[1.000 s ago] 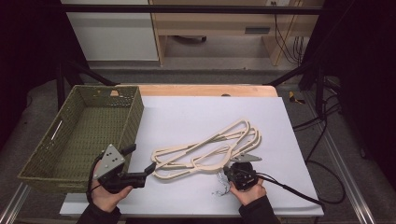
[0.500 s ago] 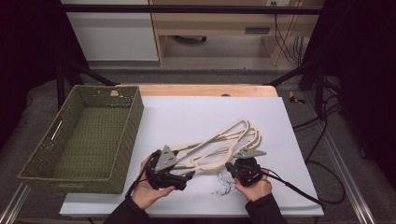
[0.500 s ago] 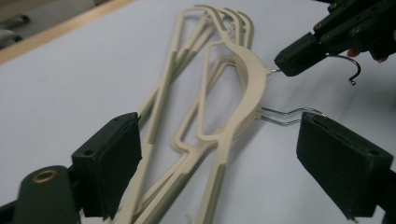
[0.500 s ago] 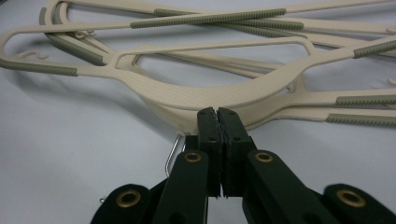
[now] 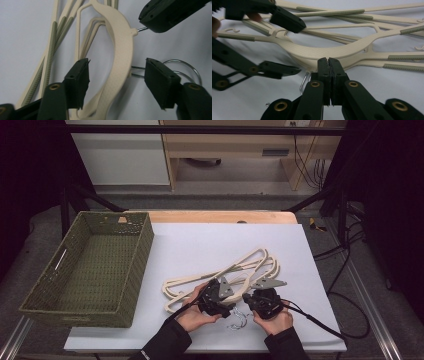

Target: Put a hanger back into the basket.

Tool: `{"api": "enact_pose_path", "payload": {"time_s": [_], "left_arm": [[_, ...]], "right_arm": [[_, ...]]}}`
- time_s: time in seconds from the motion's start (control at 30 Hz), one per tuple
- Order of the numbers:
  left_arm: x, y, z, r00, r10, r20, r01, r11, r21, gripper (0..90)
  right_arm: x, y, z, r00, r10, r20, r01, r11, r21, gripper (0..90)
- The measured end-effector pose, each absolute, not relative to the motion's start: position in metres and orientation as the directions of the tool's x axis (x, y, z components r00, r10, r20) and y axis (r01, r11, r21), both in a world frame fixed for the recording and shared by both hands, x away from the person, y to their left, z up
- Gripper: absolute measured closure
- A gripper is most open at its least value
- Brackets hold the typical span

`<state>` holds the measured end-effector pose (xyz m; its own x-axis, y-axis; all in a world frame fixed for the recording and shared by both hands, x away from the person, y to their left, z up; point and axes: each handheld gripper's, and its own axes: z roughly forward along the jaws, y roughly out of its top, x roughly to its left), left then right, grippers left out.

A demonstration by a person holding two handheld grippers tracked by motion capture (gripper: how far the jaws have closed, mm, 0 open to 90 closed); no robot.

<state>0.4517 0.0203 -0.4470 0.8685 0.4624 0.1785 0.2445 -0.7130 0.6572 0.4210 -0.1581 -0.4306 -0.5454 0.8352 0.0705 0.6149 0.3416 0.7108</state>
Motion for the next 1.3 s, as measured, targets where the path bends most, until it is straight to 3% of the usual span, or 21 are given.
{"api": "enact_pose_path", "payload": {"time_s": [0.23,0.37,0.5,0.7,0.9,1.03,1.3], "left_arm": [[0.453,0.009,-0.457,0.860,0.452,0.239,0.218,-0.746,0.629,54.7],[0.452,0.010,-0.457,0.860,0.438,0.262,0.199,-0.760,0.618,67.9],[0.449,0.010,-0.455,0.864,0.409,0.294,0.161,-0.778,0.607,70.6],[0.444,0.014,-0.449,0.864,0.389,0.320,0.124,-0.780,0.613,75.3],[0.444,0.024,-0.437,0.858,0.408,0.311,0.124,-0.754,0.645,77.7],[0.444,0.029,-0.429,0.851,0.408,0.330,0.118,-0.762,0.637,78.6],[0.445,0.044,-0.411,0.810,0.470,0.351,0.140,-0.736,0.662,82.0]], "right_arm": [[0.419,-0.155,-0.426,-0.549,0.834,0.053,0.603,0.352,0.716,89.5],[0.419,-0.156,-0.426,-0.554,0.831,0.050,0.605,0.360,0.710,89.3],[0.419,-0.157,-0.424,-0.561,0.826,0.060,0.598,0.354,0.719,87.2],[0.412,-0.177,-0.401,-0.588,0.808,0.035,0.478,0.313,0.820,70.6],[0.407,-0.214,-0.384,-0.537,0.842,0.046,0.389,0.199,0.900,53.4],[0.408,-0.233,-0.385,-0.486,0.872,0.060,0.381,0.149,0.913,42.7],[0.419,-0.246,-0.405,-0.479,0.873,0.094,0.420,0.134,0.897,25.3]]}}
